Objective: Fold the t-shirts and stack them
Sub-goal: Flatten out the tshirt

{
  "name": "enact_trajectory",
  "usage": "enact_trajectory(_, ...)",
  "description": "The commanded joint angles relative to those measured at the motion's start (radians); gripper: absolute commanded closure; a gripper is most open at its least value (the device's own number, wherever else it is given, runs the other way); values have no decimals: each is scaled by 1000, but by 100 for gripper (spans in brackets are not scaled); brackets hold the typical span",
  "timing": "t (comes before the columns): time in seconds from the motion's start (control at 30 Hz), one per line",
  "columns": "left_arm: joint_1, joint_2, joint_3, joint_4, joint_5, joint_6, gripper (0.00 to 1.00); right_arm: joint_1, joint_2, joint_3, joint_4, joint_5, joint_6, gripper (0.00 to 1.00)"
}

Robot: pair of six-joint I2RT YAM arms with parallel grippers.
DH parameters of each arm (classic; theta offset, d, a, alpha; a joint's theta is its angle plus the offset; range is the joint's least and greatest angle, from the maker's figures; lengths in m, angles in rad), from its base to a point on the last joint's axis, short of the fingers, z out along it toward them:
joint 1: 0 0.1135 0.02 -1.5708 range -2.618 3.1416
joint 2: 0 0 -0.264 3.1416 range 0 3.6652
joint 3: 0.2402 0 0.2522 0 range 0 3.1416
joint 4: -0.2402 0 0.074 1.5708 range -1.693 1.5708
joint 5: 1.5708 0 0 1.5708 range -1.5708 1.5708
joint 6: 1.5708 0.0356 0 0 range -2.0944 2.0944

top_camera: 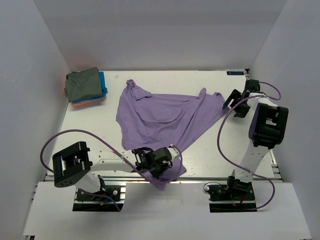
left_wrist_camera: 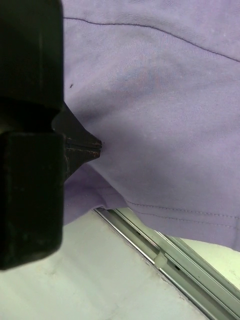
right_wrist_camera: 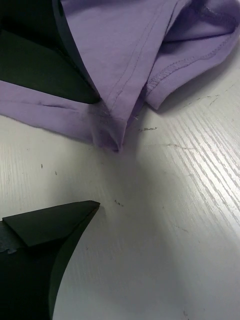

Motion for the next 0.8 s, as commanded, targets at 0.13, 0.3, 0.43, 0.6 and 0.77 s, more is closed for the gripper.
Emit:
enact_trajectory(0.13,4,-37,14,-14,34,11,73,1,22,-11,69,-37,-10,28)
enact_trajectory(0.3,-15,-26,35,-36,49,30,20,1,20,-45,107,-73,-13,45)
enact_trajectory(0.43,-15,-64,35,-36,77,30,16,1,40,-45,138,-133,-15,54)
enact_trajectory(0.6,-15,-116,10,-36,142,8,5,1,10,-78,159,-149,-3,100)
enact_trajectory(0.77,-45,-92,-18,-37,190,-24,0,3,-41,-120,175,-142,5,100)
